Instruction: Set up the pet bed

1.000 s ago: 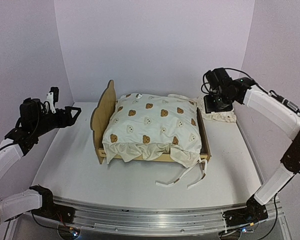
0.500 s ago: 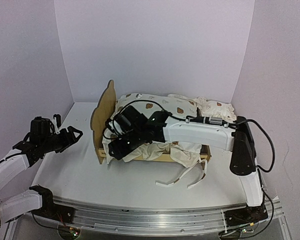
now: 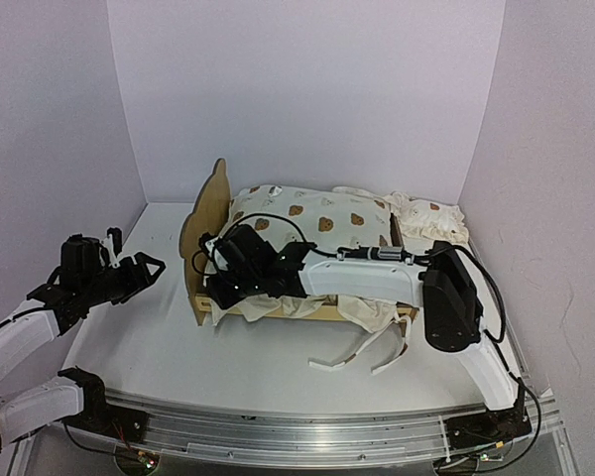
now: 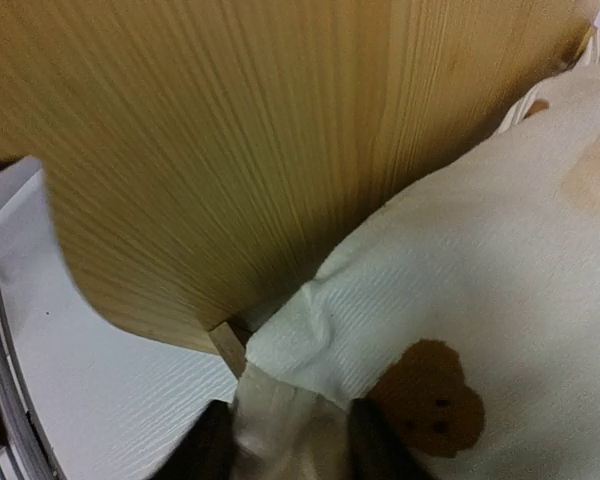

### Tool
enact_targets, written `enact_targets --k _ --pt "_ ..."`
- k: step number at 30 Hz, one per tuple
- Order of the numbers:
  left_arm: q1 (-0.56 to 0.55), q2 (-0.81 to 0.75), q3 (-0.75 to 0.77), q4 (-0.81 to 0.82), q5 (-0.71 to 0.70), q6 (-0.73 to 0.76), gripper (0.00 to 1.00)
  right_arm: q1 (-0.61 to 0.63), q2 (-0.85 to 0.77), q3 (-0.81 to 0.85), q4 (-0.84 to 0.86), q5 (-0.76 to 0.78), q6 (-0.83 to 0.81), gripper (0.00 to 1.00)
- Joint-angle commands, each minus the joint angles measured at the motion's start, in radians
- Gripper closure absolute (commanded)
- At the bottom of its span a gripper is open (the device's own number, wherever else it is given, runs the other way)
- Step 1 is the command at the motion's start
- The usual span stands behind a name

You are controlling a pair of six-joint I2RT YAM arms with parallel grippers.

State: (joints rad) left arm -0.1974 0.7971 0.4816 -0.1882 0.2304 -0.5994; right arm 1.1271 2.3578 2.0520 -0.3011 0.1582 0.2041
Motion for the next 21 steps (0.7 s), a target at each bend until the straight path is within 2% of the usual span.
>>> enact_targets --k 1,4,7,11,13,18,21 --pt "0.006 -0.027 0.008 0.052 0.048 0.087 0.27 0.0 -0.008 0.057 0.023 0.011 -0.058 0.84" --pt "0.004 -0.062 0.042 0.072 0.096 0.218 0.32 -0.013 -0.067 0.05 0.022 0.003 -0.085 0.99" --pt "0.005 -0.112 0.056 0.11 0.194 0.401 0.36 -0.041 -0.132 0.029 0.023 -0.039 -0.063 1.0" --pt "0.004 -0.176 0.053 0.122 0.385 0.634 0.44 -0.113 -0.201 0.008 0.025 -0.191 0.016 1.0" --pt "0.001 -0.185 0.076 0.137 0.407 0.698 0.48 -0.149 -0.233 -0.013 0.03 -0.254 0.051 1.0" --pt "-0.039 -0.014 0.27 0.058 0.412 0.788 0.54 -0.209 -0.285 -0.083 0.043 -0.355 0.075 1.0" --pt "-0.161 0.082 0.331 -0.005 0.36 0.85 0.57 -0.244 -0.289 -0.101 0.055 -0.397 0.107 1.0"
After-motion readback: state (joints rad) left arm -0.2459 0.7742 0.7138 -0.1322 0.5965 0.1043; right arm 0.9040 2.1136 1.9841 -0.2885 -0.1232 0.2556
